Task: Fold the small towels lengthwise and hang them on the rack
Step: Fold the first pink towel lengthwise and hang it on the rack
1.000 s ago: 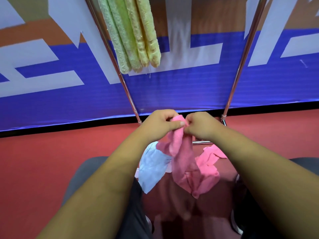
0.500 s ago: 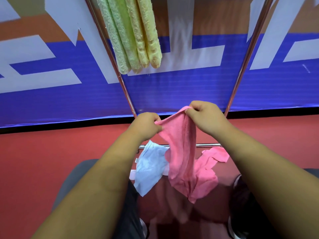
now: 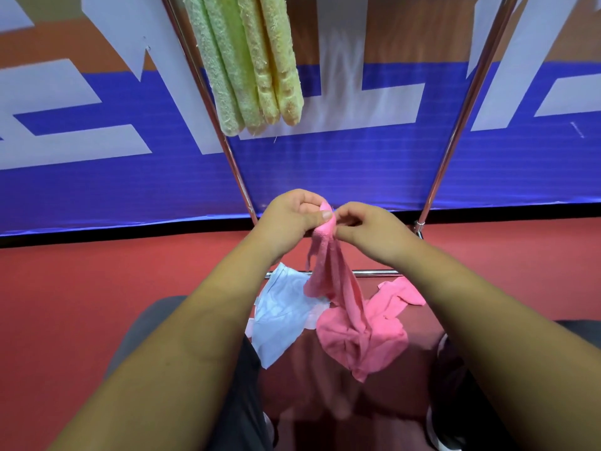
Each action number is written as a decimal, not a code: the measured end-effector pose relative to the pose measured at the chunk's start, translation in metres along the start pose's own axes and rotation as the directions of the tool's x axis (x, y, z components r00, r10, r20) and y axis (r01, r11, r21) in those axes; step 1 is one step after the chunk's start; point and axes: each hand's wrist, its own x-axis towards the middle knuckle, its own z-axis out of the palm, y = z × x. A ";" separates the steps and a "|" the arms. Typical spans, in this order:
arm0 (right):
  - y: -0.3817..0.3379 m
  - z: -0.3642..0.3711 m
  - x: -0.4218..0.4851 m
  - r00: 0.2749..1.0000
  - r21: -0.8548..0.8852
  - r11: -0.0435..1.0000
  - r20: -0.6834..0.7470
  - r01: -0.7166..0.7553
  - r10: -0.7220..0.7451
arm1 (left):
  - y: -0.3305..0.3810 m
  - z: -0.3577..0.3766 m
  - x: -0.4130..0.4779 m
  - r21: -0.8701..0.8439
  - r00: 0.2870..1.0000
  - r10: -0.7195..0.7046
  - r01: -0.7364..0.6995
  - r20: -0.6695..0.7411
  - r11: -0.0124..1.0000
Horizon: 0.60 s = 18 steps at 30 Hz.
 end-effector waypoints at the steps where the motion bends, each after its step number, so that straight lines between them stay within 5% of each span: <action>1: -0.002 0.000 0.000 1.000 0.036 0.999 -0.006 0.013 -0.013 | 0.001 0.001 0.000 0.009 1.000 -0.002 0.002 -0.008 1.000; 9: -0.004 -0.006 0.002 0.994 0.325 0.940 0.020 -0.107 0.106 | -0.003 -0.004 0.005 0.126 0.999 -0.049 0.048 0.007 0.991; 13: -0.005 -0.009 0.000 0.998 0.290 0.956 0.040 -0.049 0.039 | 0.001 -0.003 0.003 0.154 0.998 -0.056 0.054 0.008 0.987; 18: -0.005 -0.012 0.005 0.990 0.286 0.956 -0.102 -0.063 0.095 | 0.000 -0.003 0.003 0.215 0.984 -0.105 0.072 0.143 0.974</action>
